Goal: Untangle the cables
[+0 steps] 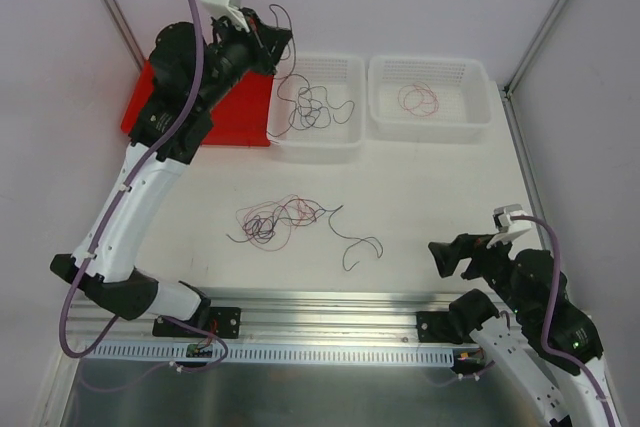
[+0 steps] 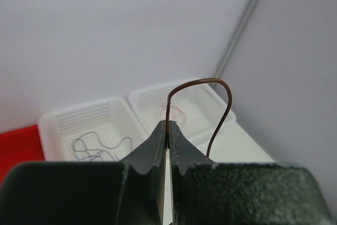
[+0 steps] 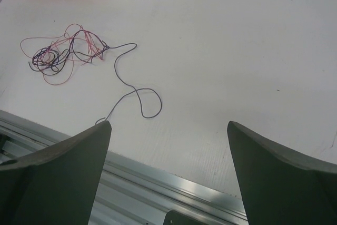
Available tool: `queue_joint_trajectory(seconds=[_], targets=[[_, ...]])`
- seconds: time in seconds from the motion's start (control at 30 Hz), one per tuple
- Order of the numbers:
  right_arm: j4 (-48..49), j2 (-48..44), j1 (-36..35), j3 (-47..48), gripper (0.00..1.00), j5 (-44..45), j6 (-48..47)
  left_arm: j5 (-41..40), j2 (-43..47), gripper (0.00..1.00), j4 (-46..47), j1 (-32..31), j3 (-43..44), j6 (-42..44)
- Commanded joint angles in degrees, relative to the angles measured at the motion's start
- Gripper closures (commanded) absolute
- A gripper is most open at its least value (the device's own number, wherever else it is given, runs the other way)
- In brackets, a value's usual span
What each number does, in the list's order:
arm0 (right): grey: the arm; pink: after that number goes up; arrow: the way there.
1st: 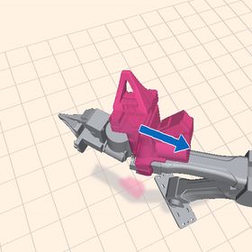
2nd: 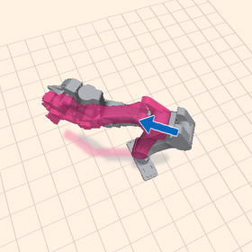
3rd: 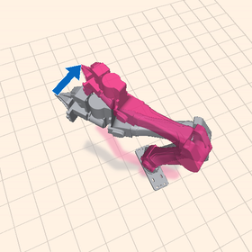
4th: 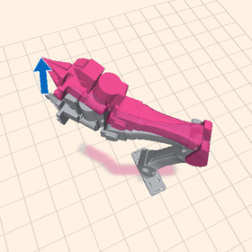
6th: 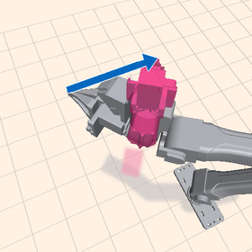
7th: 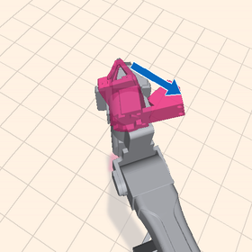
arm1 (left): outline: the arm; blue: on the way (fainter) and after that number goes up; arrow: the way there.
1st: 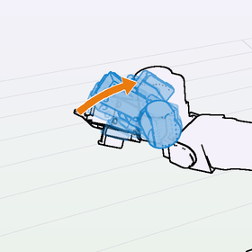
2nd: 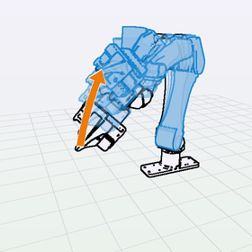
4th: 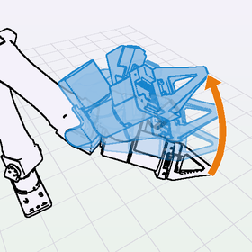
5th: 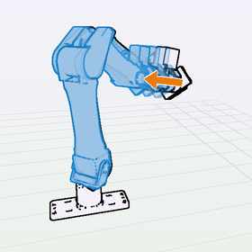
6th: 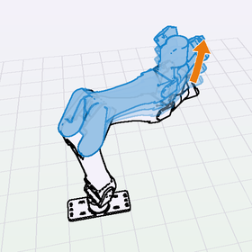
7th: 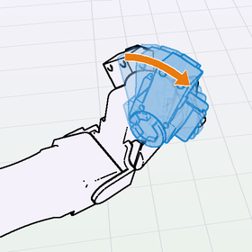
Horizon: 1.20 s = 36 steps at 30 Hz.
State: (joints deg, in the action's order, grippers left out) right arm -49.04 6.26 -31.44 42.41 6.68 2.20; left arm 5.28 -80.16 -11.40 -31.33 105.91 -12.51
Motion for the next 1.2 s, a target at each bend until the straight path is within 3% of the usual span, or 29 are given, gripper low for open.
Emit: queue_joint_trajectory(seconds=[0.0, 0.2, 0.53, 0.8, 1.0, 1.17], targets=[[-0.2, 0.7, -0.3, 0.2, 0.03, 0.4, 1.4, -6.4, 1.8, 1.00, 2.4, 4.5, 1.9, 2.9], [0.0, 1.6, -0.4, -0.4, 0.03, 0.7, 1.7, -16.2, 0.3, 1.00, 7.0, 13.1, 0.5, 3.6], [-0.4, 2.4, -0.3, -0.5, 0.03, 0.4, 2.0, -29.4, -11.5, 1.00, 15.8, 23.2, 2.9, 3.5], [-1.1, 3.1, -0.3, -0.6, 0.03, 0.7, 2.8, -30.1, -20.8, 1.00, 27.5, 29.0, 1.1, 1.8], [-1.1, 3.5, -0.4, -0.9, 0.03, 1.3, 3.3, -30.1, -30.2, 1.00, 30.1, 32.6, 2.4, 1.7], [-1.3, 7.0, -0.3, -0.8, 0.03, 0.8, 3.0, -29.0, -38.0, 1.00, 27.1, 35.4, 4.4, 0.6]])
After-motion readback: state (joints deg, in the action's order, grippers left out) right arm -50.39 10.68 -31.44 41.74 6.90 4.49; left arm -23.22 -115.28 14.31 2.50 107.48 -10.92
